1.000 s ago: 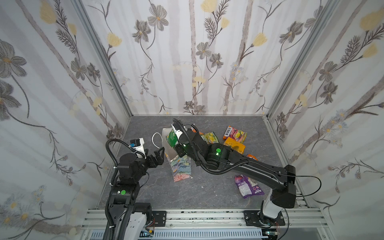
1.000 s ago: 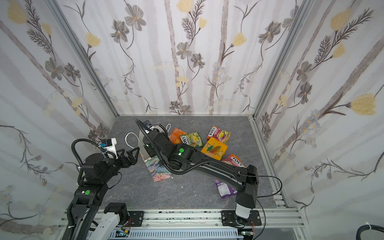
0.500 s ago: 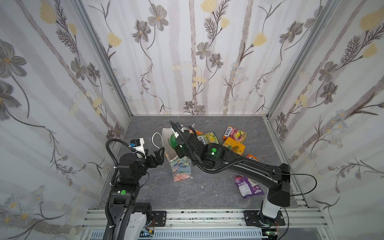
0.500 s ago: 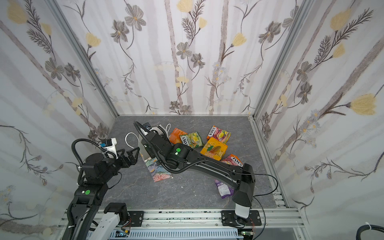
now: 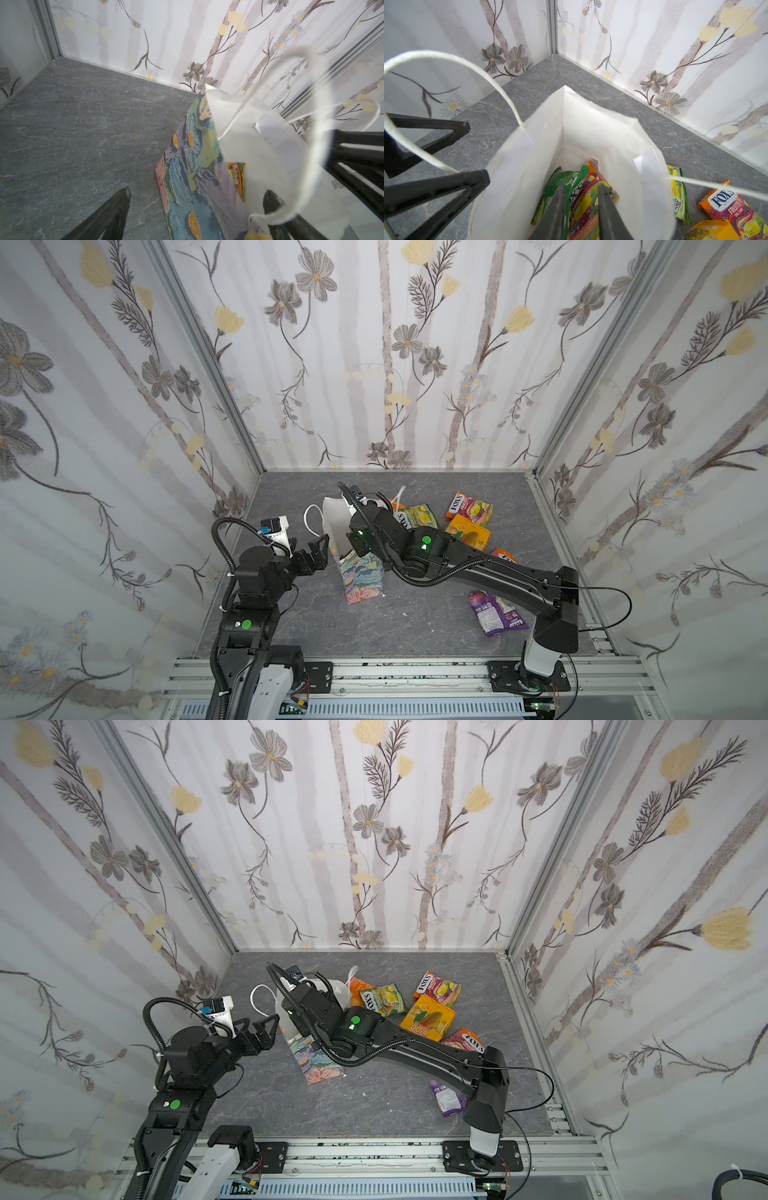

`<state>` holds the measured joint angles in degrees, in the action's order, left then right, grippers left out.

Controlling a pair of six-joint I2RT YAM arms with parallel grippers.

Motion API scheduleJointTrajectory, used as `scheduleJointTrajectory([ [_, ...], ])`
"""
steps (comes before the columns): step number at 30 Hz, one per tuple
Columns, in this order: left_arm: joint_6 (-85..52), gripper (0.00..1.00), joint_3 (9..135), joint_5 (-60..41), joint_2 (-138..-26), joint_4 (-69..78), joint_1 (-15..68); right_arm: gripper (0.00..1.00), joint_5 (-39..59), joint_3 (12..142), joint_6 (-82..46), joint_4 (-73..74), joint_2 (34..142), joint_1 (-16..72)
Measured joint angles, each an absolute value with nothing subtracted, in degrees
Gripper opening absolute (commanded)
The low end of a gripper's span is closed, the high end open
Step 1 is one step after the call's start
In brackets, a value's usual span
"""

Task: Place the snacks into the paper bag
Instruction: 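Lower the green packet into the bag and open the right gripper, then withdraw the right gripper from the bag toward the purple Berries packet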

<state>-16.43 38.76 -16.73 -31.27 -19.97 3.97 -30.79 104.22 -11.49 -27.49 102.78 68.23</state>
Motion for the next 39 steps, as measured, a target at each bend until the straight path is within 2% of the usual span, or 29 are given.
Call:
scheduleJointTrajectory([
  [11, -16.4, 1.0, 38.8, -16.7, -31.3, -20.0, 4.0, 0.27, -28.7, 104.2, -12.0, -27.5, 102.3, 68.2],
  [15, -16.4, 1.0, 38.8, -16.7, -31.1, -20.0, 4.0, 0.29, -27.1, 100.8, -12.6, -26.2, 97.4, 68.2],
  [21, -16.4, 1.0, 38.8, -16.6, -31.1, -20.0, 4.0, 0.41, -26.7, 92.8, -13.0, -24.1, 88.1, 68.2],
  [25, -16.4, 1.0, 38.8, -16.6, -31.4, -20.0, 4.0, 0.65, -27.0, 86.9, -13.6, -22.6, 83.6, 67.4],
  [30, -16.4, 1.0, 38.8, -16.5, -31.4, -20.0, 4.0, 0.71, -25.9, 79.0, -16.2, -22.0, 78.6, 65.1],
  [34, -16.4, 1.0, 38.8, -16.5, -31.5, -20.0, 4.0, 0.82, -25.4, 73.9, -19.1, -21.8, 74.5, 62.8],
  [35, -16.4, 1.0, 38.8, -16.5, -31.5, -20.0, 4.0, 0.94, -25.4, 72.9, -19.9, -21.6, 73.8, 62.2],
  [36, -16.4, 1.0, 38.8, -16.5, -31.5, -20.0, 4.0, 0.99, -25.4, 71.9, -20.8, -21.6, 73.3, 61.8],
  [39, -16.4, 1.0, 38.8, -16.6, -31.5, -20.0, 4.0, 1.0, -25.5, 69.2, -23.0, -21.5, 72.3, 60.3],
])
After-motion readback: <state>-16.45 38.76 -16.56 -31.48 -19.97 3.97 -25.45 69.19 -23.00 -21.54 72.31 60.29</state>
